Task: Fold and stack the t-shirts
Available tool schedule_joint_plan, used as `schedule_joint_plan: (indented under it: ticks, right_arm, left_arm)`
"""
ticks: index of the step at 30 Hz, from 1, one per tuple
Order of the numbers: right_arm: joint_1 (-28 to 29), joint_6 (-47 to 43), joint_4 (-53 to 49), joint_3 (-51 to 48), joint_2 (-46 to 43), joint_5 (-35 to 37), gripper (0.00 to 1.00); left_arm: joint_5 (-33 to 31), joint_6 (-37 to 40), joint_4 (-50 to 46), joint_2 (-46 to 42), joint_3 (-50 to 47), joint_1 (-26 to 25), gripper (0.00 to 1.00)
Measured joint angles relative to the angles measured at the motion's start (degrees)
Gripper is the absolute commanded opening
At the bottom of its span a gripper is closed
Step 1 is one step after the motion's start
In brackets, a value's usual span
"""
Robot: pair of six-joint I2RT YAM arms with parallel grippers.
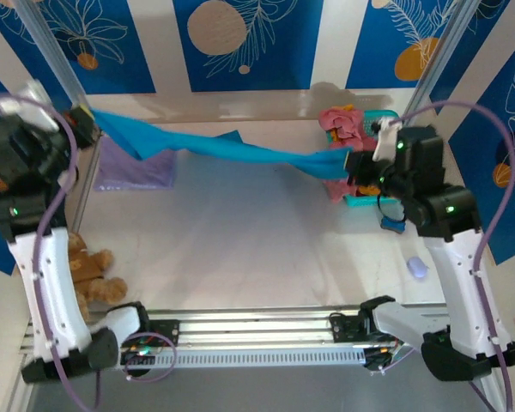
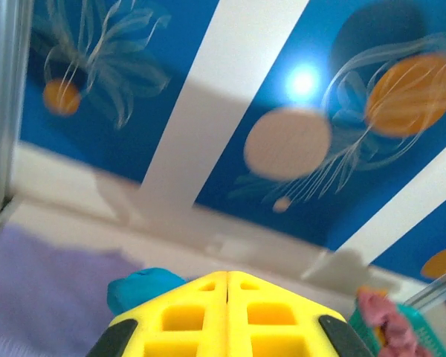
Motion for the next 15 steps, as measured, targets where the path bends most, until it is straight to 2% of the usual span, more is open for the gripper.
schedule_joint_plan:
  ticks: [5,11,12,14,15]
  right_arm:
    - [0.74,8.17,-3.43,-19.56,-3.85,-1.22,0.00]
    - [2.36,17.68,-7.02,-31.69,-7.26,-4.87,0.00]
    - [2.60,18.67,-7.39,-32.76,-7.28,-5.44,0.04]
    - [3.56,21.09,-8.46,-34.77,-6.99,-6.29,0.32]
    - [3.96,21.53,-9.11,-35.12,-6.97,-6.49,0.42]
  left_arm:
    - [-4.02,0.63,-4.85,-9.42,-20.35,0.04,0.00]
    - [-9.44,0.33,-14.51,-16.37,-33.16,0.07,0.00]
    - [-9.68,0.04,-15.50,-17.53,-34.27,0.09,0.00]
    - [-10.12,-0.76,-17.51,-19.47,-36.44,0.09,0.04]
    - [-10.27,-0.94,-18.47,-20.17,-37.11,0.09,0.19]
